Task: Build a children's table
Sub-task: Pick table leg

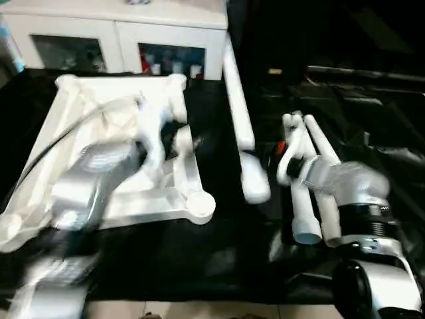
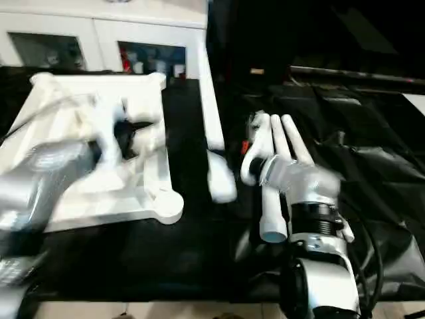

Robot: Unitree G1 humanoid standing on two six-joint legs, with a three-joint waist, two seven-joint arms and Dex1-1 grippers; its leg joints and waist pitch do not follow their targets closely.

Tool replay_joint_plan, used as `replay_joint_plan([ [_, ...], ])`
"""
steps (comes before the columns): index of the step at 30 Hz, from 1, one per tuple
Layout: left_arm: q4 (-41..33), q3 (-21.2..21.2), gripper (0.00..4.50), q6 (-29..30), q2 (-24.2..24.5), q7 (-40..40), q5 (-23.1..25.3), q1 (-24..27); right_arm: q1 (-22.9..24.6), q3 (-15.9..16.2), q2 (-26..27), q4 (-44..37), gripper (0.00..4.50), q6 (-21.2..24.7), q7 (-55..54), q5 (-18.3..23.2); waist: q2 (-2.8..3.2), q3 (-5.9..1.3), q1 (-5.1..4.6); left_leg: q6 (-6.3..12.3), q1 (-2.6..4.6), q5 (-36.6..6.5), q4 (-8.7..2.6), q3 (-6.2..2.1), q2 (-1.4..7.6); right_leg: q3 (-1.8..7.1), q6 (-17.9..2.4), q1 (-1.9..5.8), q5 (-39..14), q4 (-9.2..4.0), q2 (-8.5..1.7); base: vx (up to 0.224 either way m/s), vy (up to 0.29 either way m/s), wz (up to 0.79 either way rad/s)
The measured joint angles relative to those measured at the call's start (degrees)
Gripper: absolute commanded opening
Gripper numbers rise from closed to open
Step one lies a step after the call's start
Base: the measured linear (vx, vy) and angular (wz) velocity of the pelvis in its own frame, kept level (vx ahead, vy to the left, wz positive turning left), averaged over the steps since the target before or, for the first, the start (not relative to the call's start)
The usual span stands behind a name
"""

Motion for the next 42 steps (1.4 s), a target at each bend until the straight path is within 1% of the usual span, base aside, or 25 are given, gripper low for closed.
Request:
replay_joint_plan([
  [2,1.44,1.87,4.5,1.85,-1.91,2.07,-2.03,-1.09,0.29,0.02,-0.71,-2.43,1.88,0.61,2.48,1.99,-0.15,0.05,0.04,0.04,-0.01,-0.01,0.0,0.01,0.01,-0.01,0.0,0.01,0.0,-0.03,0.0,0.0,0.0,0.0],
  [4,2.9,5.22,4.5,3.98,-5.56,4.7,-5.68,-2.48,1.48,0.36,-1.79,-5.86,1.88,1.55,5.1,3.74,-0.46,0.22,0.33,0.11,-0.07,0.03,0.0,0.01,0.03,-0.04,0.0,-0.01,0.0,-0.08,-0.01,0.0,0.0,0.0],
  [6,3.08,7.0,4.5,5.56,-7.9,6.15,-9.75,-3.95,2.64,1.48,-2.03,-8.11,1.88,2.21,6.9,4.61,-0.79,0.39,0.62,0.37,-0.09,0.19,0.0,0.01,0.05,-0.07,-0.01,-0.05,0.01,-0.09,-0.01,0.0,0.0,0.0],
  [8,3.08,8.37,4.5,6.92,-9.58,7.22,-12.51,-5.28,3.01,2.57,-2.13,-8.65,1.88,2.39,7.6,4.84,-0.86,0.43,0.66,0.37,-0.15,0.18,0.01,0.02,0.04,-0.06,-0.03,-0.1,0.02,-0.12,-0.02,0.0,0.0,0.0],
  [10,2.89,10.64,4.5,8.85,-11.51,8.73,-15.1,-6.94,3.62,3.54,-2.72,-9.69,1.88,2.72,8.49,5.32,-0.87,0.43,0.92,0.37,-0.21,0.18,0.0,0.02,0.05,-0.08,-0.03,-0.13,0.02,-0.13,-0.02,0.0,0.0,0.0],
  [12,2.79,12.54,4.5,10.35,-12.3,9.96,-17.35,-8.15,4.66,4.33,-3.23,-11.14,1.88,2.91,9.43,5.93,-0.87,0.44,1.19,0.38,-0.22,0.19,-0.03,0.03,0.07,-0.11,-0.03,-0.12,0.02,-0.16,-0.02,0.0,0.0,0.0],
  [15,2.73,14.26,4.5,11.44,-12.92,11.22,-19.46,-8.35,5.18,4.88,-3.54,-12.24,1.88,2.96,9.8,6.24,-0.93,0.47,1.35,0.42,-0.25,0.22,-0.04,0.02,0.07,-0.13,-0.02,-0.12,0.02,-0.17,-0.02,0.0,0.0,0.0],
  [19,1.28,14.23,4.5,12.49,-13.18,12.82,-19.84,-8.25,5.74,6.06,-3.61,-13.33,1.88,3.1,9.98,6.44,-0.94,0.47,1.6,0.45,-0.21,0.24,-0.04,-0.01,0.07,-0.19,-0.02,-0.12,0.02,-0.25,-0.05,0.0,0.0,0.0],
  [24,-1.1,10.61,4.5,12.65,-12.33,14.46,-17.89,-6.06,7.31,8.94,-4.15,-14.91,1.88,2.53,9.73,5.57,-0.94,0.47,1.62,0.48,-0.25,0.25,-0.06,-0.03,0.09,-0.28,0.0,-0.16,0.02,-0.37,-0.07,0.0,0.0,0.0],
  [26,-1.53,9.83,4.23,12.92,-12.36,15.38,-17.27,-5.63,7.43,10.09,-4.19,-15.54,1.88,1.46,9.42,4.76,-0.94,0.47,1.62,0.48,-0.25,0.25,-0.06,-0.04,0.09,-0.3,-0.01,-0.16,0.02,-0.38,-0.07,0.0,0.0,0.0],
  [28,-1.82,9.19,4.12,12.95,-12.45,16.84,-16.59,-5.63,7.43,11.19,-4.14,-16.58,1.88,0.52,8.3,3.45,-0.94,0.47,1.62,0.47,-0.25,0.25,-0.07,-0.05,0.1,-0.32,0.0,-0.15,0.02,-0.38,-0.07,0.0,0.0,0.0],
  [29,-1.86,9.19,4.12,12.95,-12.63,17.16,-16.54,-5.63,7.44,11.53,-4.09,-17.12,1.88,0.26,7.88,3.23,-0.94,0.47,1.62,0.46,-0.25,0.25,-0.07,-0.05,0.1,-0.32,0.0,-0.15,0.02,-0.38,-0.07,0.0,0.0,0.0],
  [30,-2.05,9.19,4.02,12.96,-12.9,17.55,-16.56,-5.63,7.44,12.09,-4.04,-17.83,1.88,-0.03,7.31,3.2,-0.94,0.47,1.61,0.46,-0.25,0.25,-0.08,-0.06,0.1,-0.33,0.0,-0.15,0.02,-0.38,-0.07,0.0,0.0,0.0],
  [32,-2.49,9.17,3.72,12.96,-13.2,17.98,-16.74,-5.63,7.44,12.45,-3.9,-18.51,1.88,-0.53,7.06,3.16,-0.93,0.47,1.6,0.44,-0.25,0.23,-0.08,-0.06,0.1,-0.33,0.0,-0.15,0.02,-0.38,-0.07,0.0,0.0,0.0],
  [34,-2.57,9.16,3.55,12.91,-13.16,18.13,-16.76,-5.63,7.44,12.86,-3.89,-19.24,1.88,-1.06,6.74,3.02,-0.93,0.47,1.6,0.34,-0.24,0.18,-0.08,-0.06,0.1,-0.33,0.0,-0.14,0.02,-0.38,-0.07,0.0,0.0,0.0],
  [35,-2.57,9.16,3.55,12.9,-13.14,18.17,-16.76,-5.63,7.44,13.07,-3.9,-19.35,1.88,-1.23,6.65,2.9,-0.93,0.47,1.6,0.33,-0.24,0.17,-0.08,-0.06,0.1,-0.33,0.0,-0.14,0.02,-0.38,-0.07,0.0,0.0,0.0],
  [36,-2.57,9.15,3.4,12.87,-13.08,18.33,-16.68,-5.63,7.44,13.4,-3.91,-19.4,1.88,-1.67,6.59,2.52,-0.93,0.47,1.6,0.32,-0.24,0.17,-0.08,-0.06,0.1,-0.33,0.0,-0.14,0.03,-0.38,-0.07,0.0,0.0,0.0],
  [37,-2.56,9.13,3.4,12.79,-13.04,18.6,-16.58,-5.63,7.44,13.72,-3.95,-19.58,1.88,-2.03,6.54,2.0,-0.93,0.47,1.59,0.32,-0.25,0.17,-0.08,-0.06,0.1,-0.33,0.0,-0.14,0.03,-0.38,-0.07,0.0,0.0,0.0],
  [39,-2.34,9.14,3.18,12.22,-13.31,20.21,-15.79,-5.63,7.44,15.22,-4.38,-20.13,1.88,-3.71,5.65,0.34,-0.93,0.47,1.58,0.31,-0.25,0.16,-0.08,-0.07,0.1,-0.33,0.0,-0.12,0.03,-0.38,-0.07,0.0,0.0,0.0],
  [40,-2.12,9.13,3.18,12.07,-13.38,20.87,-15.39,-5.63,7.47,15.81,-4.55,-20.4,1.88,-4.3,5.29,-0.53,-0.93,0.47,1.58,0.31,-0.25,0.16,-0.08,-0.07,0.1,-0.33,0.0,-0.13,0.03,-0.38,-0.07,0.0,0.0,0.0],
  [42,-1.94,9.08,2.97,10.69,-13.64,23.15,-13.64,-5.63,8.19,17.17,-4.78,-21.4,1.88,-5.7,3.71,-2.42,-0.93,0.47,1.58,0.31,-0.26,0.17,-0.08,-0.09,0.1,-0.35,0.01,-0.13,0.03,-0.39,-0.07,0.0,0.0,0.0],
])
